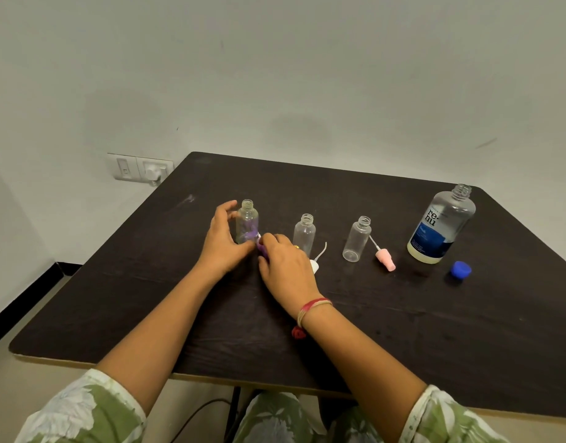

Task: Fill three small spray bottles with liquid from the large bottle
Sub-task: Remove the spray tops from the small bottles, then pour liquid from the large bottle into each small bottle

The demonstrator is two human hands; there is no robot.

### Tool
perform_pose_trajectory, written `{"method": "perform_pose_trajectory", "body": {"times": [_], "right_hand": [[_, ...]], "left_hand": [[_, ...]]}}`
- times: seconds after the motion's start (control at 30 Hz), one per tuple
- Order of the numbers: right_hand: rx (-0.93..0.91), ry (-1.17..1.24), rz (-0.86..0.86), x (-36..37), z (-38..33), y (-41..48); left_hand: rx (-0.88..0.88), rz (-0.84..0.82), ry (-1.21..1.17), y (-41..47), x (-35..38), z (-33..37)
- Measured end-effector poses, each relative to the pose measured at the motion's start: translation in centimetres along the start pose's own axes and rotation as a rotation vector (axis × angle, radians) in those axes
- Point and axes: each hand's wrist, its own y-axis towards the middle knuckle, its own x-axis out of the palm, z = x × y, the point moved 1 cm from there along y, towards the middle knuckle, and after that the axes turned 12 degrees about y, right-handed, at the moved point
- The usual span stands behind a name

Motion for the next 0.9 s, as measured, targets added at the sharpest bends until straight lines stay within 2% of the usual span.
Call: {"method": "perform_pose_trajectory", "body": {"times": [0.17,0.3,0.5,0.57,0.7,0.8,0.9], "right_hand": [[0.005,-0.027,-0.019,0.4,0.0,0.4],[-0.001,0.033,0.013,-0.3,-0.2,-0.4],[-0.125,0.233,0.297,-5.4,-0.4,-3.6],[-0.130,0.337,0.393,-8.1,0.5,-4.3],[-0.088,0.433,0.669,-12.6,3.6,-5.6],[0.039,0.448,0.866,-14.2,6.9,-6.2],[0.229,0.489,0.964,-14.8,10.5,-6.0]], "left_hand": [[-0.018,0.004,-0.039,0.1,0.1,0.0],[0.047,0.148,-0.026,-0.7,-0.6,1.2],[0.304,0.467,-0.017,-3.9,-1.7,6.3],[0.400,0.507,-0.040,-5.2,-0.8,9.1],[0.524,0.346,-0.134,-8.1,3.8,14.0],[0.417,0.182,-0.166,-8.5,7.9,15.2],[0.244,0.065,-0.109,-7.0,10.8,15.6]]}}
